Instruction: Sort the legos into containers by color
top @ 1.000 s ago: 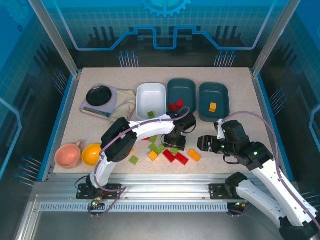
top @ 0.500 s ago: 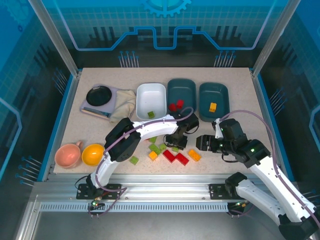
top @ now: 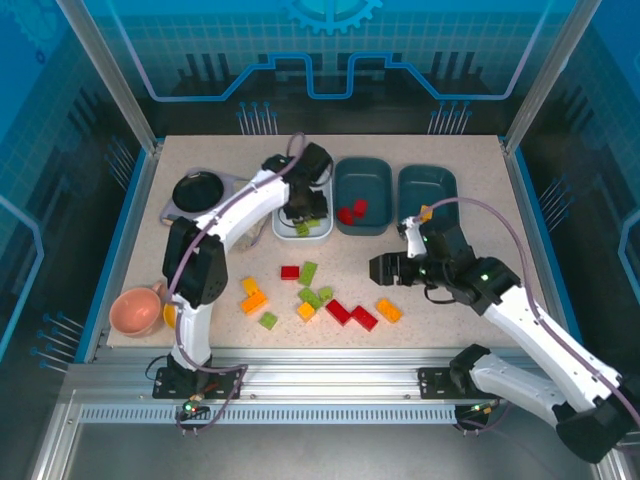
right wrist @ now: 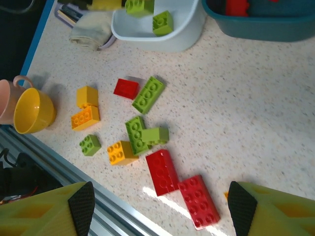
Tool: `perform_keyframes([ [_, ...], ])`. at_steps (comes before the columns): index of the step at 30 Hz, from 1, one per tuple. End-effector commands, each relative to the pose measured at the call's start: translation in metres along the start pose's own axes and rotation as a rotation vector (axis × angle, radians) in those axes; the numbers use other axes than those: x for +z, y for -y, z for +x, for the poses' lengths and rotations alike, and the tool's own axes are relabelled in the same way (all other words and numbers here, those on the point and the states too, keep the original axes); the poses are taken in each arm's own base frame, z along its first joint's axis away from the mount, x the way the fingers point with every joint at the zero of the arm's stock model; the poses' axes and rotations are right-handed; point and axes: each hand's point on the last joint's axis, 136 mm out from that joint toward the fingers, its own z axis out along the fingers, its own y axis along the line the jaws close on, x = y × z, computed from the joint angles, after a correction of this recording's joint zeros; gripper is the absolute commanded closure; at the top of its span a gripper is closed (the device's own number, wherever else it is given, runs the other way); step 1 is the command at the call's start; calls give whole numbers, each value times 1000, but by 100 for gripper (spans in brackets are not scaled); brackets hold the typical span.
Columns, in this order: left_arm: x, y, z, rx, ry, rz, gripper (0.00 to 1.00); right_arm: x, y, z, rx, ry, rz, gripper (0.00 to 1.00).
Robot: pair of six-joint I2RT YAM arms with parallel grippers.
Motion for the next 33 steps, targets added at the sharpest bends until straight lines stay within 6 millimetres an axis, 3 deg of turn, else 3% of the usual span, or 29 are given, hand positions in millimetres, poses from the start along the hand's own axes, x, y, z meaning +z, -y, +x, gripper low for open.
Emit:
perform_keyframes([
  [1, 20, -3, -27, -36, -9, 14, 67, 2, -21, -26, -62, 46, -40, 26],
  [5, 48, -2, -50, -62, -33, 22, 66, 11, -21, -39, -68, 38, -13, 25],
  [12, 90, -15, -51, -106, -98, -30, 64, 30, -19, -51, -67, -10, 35, 25],
  [16, 89, -13, -54, -115, -101, -12, 46, 44, -23, -48, -128, -60, 63, 25],
  [19, 68, -6, -61, -110, -68, 16, 39, 58, -33, -41, -200, -100, 65, 25],
  [22, 35, -4, -66, -119, -22, 37, 33, 76, -53, -30, -299, -149, 55, 25],
  [25, -10, -19, -60, -155, 32, 37, 31, 98, -80, -16, -409, -210, 38, 26],
  [28, -55, -57, -38, -253, 95, 22, 30, 124, -110, 0, -485, -263, 1, 26],
  [30, -81, -93, -15, -345, 143, -1, 30, 143, -129, 11, -515, -294, -34, 27],
  [33, -107, -141, 22, -452, 206, -29, 30, 169, -153, 28, -533, -327, -81, 27],
])
